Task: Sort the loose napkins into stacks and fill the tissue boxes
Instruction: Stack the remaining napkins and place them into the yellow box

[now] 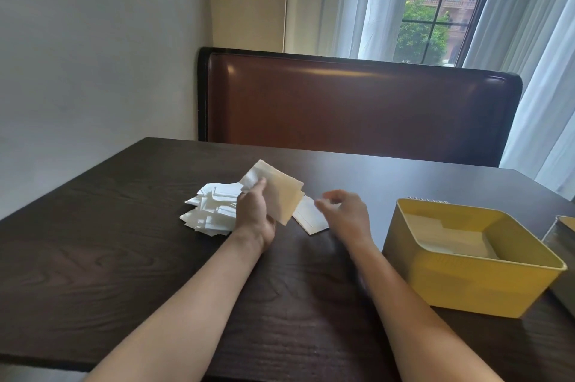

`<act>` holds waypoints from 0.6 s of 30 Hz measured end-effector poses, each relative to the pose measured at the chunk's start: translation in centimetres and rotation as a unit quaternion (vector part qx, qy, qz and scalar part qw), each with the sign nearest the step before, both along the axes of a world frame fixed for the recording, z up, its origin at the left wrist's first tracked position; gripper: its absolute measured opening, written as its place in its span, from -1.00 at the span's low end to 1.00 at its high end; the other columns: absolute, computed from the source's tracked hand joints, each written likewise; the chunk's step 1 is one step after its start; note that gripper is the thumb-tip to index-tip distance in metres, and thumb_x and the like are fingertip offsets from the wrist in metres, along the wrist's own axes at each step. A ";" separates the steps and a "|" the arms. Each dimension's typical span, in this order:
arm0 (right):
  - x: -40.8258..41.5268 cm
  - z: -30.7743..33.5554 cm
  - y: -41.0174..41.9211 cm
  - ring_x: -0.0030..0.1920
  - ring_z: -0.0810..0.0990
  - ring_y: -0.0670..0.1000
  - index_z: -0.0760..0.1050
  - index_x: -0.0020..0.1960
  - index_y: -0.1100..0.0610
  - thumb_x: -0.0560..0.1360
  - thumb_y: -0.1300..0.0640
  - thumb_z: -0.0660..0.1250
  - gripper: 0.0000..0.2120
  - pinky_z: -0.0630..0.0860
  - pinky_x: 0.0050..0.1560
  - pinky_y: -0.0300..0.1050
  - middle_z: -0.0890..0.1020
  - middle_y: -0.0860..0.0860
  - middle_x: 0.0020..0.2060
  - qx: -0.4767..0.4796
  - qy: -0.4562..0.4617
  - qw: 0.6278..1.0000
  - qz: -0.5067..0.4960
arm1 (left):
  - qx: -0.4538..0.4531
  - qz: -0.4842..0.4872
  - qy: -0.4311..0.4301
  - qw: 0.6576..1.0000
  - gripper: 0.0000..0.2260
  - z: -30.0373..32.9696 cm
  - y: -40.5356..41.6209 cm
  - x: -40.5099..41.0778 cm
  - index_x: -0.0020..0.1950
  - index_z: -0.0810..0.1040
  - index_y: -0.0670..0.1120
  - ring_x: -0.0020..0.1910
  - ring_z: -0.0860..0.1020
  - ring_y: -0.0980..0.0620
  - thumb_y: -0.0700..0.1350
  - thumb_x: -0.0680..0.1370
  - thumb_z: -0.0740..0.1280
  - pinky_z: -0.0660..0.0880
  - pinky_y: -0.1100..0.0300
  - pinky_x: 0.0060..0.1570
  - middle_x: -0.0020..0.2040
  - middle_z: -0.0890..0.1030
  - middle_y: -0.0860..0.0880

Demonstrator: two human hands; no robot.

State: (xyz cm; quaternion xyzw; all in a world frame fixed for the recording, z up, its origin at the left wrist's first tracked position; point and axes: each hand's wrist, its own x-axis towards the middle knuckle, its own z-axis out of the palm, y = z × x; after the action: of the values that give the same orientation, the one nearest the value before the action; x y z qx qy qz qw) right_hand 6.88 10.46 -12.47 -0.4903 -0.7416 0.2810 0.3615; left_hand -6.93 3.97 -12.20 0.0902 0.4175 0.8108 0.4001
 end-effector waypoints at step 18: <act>0.2 1.7 -1.4 -0.05 0.59 0.03 0.48 0.21 0.16 0.62 0.14 0.29 -0.81 0.60 -0.27 -0.27 0.57 -0.02 -0.01 -0.111 0.341 0.932 0.059 | 0.071 -0.117 -0.130 0.982 -0.49 0.6 -1.4 0.3 0.33 0.52 -0.22 0.05 0.61 -0.20 0.17 0.62 0.22 0.52 -0.13 0.20 0.09 0.60 -0.24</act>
State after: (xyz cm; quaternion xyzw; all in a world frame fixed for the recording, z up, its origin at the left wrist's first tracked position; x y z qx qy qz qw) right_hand 7.10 9.01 -10.74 -0.3574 -0.5651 0.5323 0.5192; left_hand -6.60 2.58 -11.63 0.0605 0.2893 0.7907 0.5361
